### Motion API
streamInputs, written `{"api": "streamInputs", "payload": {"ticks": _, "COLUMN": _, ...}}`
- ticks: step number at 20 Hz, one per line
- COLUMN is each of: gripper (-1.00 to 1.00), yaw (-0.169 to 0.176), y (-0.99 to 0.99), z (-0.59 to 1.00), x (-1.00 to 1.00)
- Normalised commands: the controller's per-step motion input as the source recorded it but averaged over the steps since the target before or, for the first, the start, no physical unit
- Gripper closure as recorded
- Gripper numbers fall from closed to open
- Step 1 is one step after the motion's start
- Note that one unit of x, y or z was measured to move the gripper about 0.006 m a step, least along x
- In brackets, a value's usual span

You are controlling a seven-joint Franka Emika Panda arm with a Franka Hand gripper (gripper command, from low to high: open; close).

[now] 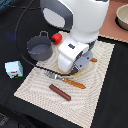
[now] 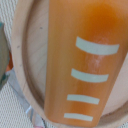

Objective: Interact with the objects in diverse but meaningful ways.

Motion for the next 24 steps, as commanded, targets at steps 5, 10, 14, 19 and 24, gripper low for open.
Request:
{"api": "streamInputs", "payload": {"ticks": 5, "gripper": -1.00, "yaw": 0.020, "y": 0.52, "z": 0.48, "x": -0.69}}
{"api": "streamInputs", "payload": {"ticks": 10, "gripper": -1.00, "yaw": 0.025, "y": 0.45, "z": 0.32, "x": -0.94}}
{"api": "streamInputs", "payload": {"ticks": 14, "gripper": -1.00, "yaw": 0.040, "y": 0.28, "z": 0.06, "x": -1.00}}
{"api": "streamInputs", "payload": {"ticks": 19, "gripper": -1.00, "yaw": 0.032, "y": 0.23, "z": 0.00, "x": -1.00}}
{"api": "streamInputs", "payload": {"ticks": 24, "gripper": -1.00, "yaw": 0.021, "y": 0.17, "z": 0.00, "x": -1.00}}
